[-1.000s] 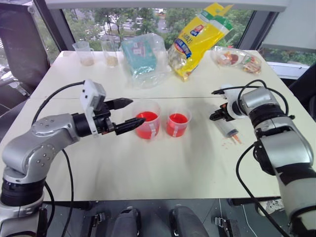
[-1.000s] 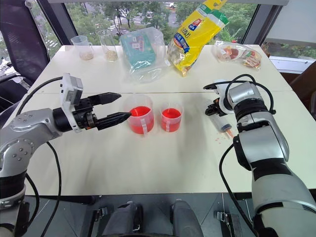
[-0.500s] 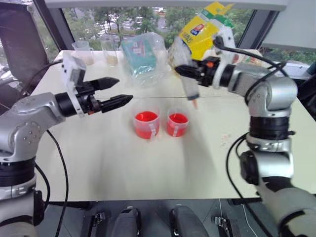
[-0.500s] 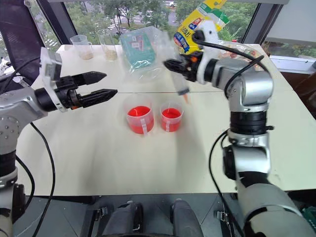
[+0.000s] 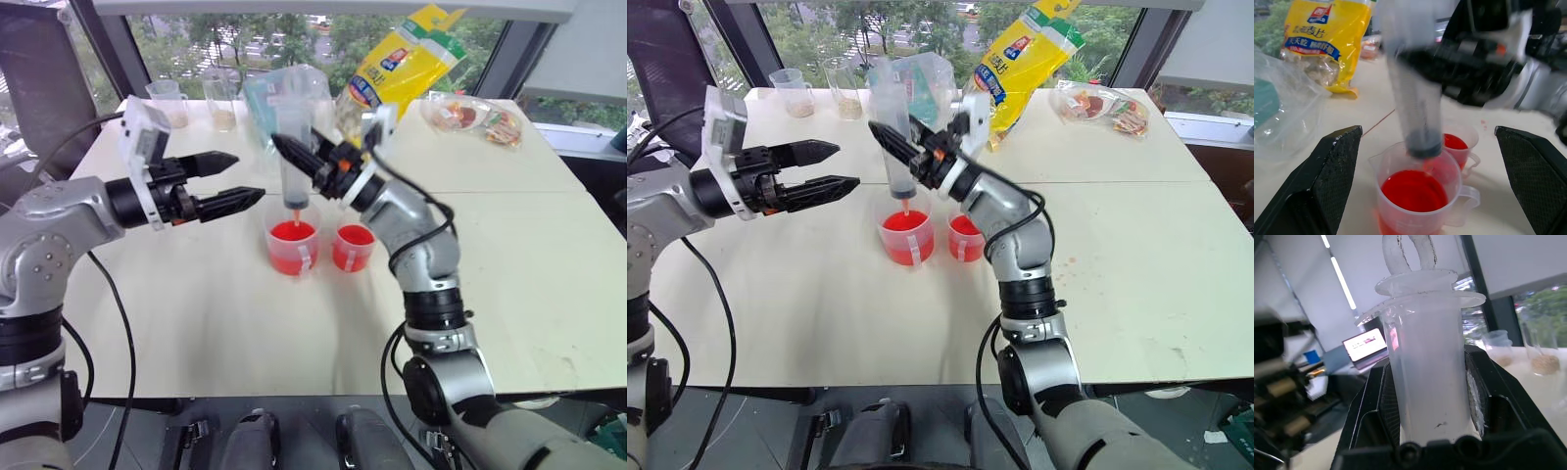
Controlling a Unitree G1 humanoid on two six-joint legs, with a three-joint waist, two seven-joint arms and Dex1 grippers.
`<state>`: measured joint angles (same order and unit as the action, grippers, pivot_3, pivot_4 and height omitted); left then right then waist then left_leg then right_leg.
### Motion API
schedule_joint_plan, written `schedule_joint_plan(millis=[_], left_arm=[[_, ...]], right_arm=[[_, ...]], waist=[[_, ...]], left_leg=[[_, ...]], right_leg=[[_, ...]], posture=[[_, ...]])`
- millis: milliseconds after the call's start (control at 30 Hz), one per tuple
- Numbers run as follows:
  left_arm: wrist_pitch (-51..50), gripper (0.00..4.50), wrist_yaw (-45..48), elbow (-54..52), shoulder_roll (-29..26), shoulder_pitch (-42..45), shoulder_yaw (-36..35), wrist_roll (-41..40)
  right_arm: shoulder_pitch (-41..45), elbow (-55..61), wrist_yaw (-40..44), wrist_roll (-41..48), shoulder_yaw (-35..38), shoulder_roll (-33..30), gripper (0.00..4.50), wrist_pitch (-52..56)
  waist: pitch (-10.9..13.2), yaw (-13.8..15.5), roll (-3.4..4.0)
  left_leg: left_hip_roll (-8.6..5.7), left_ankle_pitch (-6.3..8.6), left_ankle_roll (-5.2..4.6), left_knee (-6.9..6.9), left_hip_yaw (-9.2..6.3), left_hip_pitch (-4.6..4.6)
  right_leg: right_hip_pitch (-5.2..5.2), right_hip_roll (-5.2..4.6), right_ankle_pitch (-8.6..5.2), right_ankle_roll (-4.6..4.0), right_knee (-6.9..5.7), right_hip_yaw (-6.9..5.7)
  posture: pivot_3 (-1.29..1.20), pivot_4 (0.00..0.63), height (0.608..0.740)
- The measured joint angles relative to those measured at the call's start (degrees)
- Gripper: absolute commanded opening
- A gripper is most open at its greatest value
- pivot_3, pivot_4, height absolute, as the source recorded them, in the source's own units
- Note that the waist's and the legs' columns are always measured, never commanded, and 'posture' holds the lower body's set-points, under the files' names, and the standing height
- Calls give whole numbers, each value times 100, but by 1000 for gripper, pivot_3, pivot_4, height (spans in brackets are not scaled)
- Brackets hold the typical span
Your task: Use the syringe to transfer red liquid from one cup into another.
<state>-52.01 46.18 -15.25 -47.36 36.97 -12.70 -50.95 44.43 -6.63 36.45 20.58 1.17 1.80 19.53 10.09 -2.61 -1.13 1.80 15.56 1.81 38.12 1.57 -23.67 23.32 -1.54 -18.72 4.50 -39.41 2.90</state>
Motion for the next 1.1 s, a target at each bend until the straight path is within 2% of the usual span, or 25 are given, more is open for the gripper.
schedule_joint_plan(millis=[300, 1100], left_arm=[[-100, 4500, 53, -3, 210, 349, 242, -97], [59, 4500, 238, 520, 740, 631, 735, 371]], right_arm=[[-629, -380, 60, -425, -563, -65, 1434, -952], [-819, -342, 191, -579, -894, -275, 1434, -1210]], waist=[[0, 4, 0], [-1, -20, -2]], left_leg=[[0, -3, 6, 0, 0, 3], [2, -6, 10, 2, 0, 24]], right_leg=[[0, 1, 0, 0, -5, 1], [-13, 7, 0, 0, -21, 3]], posture=[[0, 150, 740], [0, 150, 740]])
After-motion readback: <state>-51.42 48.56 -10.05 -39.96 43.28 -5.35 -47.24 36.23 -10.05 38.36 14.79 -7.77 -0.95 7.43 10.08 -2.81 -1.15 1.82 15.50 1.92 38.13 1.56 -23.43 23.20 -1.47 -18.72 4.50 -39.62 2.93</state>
